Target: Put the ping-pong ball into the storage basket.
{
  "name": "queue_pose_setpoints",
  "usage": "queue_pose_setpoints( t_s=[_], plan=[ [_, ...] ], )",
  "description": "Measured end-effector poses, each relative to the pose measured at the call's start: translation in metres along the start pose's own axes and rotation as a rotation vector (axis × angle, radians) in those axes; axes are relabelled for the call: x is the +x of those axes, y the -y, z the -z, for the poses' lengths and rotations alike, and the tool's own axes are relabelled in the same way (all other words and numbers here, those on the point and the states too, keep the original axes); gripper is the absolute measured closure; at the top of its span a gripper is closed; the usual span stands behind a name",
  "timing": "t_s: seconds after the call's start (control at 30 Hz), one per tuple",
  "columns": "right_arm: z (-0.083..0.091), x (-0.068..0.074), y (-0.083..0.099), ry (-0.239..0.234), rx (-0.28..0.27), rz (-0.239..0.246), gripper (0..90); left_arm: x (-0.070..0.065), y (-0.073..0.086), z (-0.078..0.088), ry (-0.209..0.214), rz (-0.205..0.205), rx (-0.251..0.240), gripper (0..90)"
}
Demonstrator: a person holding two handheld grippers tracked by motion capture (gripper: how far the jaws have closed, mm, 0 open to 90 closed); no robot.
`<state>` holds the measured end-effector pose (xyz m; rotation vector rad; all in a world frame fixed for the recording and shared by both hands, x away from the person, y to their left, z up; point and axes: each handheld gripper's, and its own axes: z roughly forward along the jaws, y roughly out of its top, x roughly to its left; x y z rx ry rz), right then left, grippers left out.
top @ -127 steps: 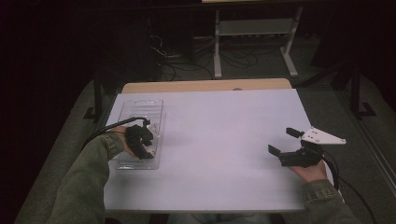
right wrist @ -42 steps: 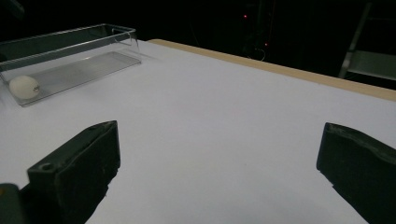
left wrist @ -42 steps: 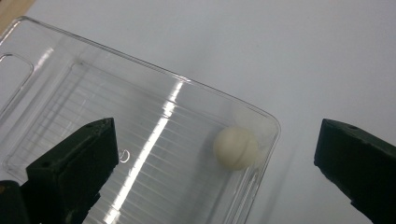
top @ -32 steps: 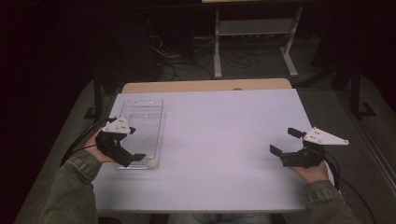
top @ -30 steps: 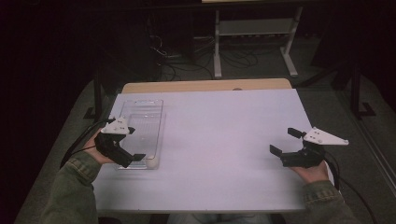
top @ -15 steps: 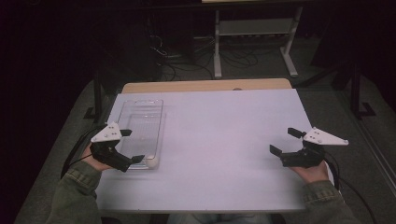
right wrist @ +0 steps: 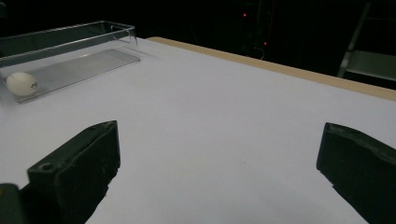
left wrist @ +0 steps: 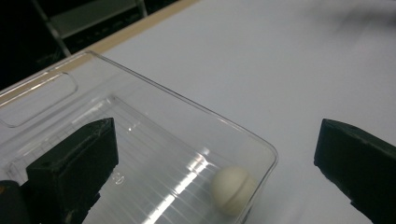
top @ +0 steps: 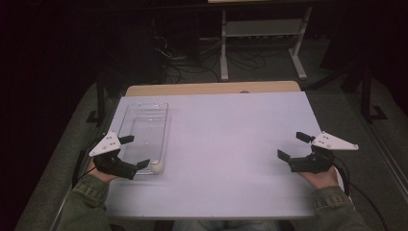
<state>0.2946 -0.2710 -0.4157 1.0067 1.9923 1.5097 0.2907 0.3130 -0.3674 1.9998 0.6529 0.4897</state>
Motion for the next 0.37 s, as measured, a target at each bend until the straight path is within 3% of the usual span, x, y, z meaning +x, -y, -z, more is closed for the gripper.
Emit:
queue_pose_setpoints(
  t_s=[0.13, 0.37],
  plan=[
    [-0.0006, 0.0001, 0.0009, -0.002, 0.005, 0.001, 0.0, -0.0007, 0.005, 0.0029, -0.001, 0.036, -0.04, 0.0],
    [-0.0007, -0.0004, 0.0006, -0.005, 0.005, 0.006, 0.0, 0.0005, 0.0103, 0.0013, 0.0, 0.047, -0.028, 0.0]
  ],
)
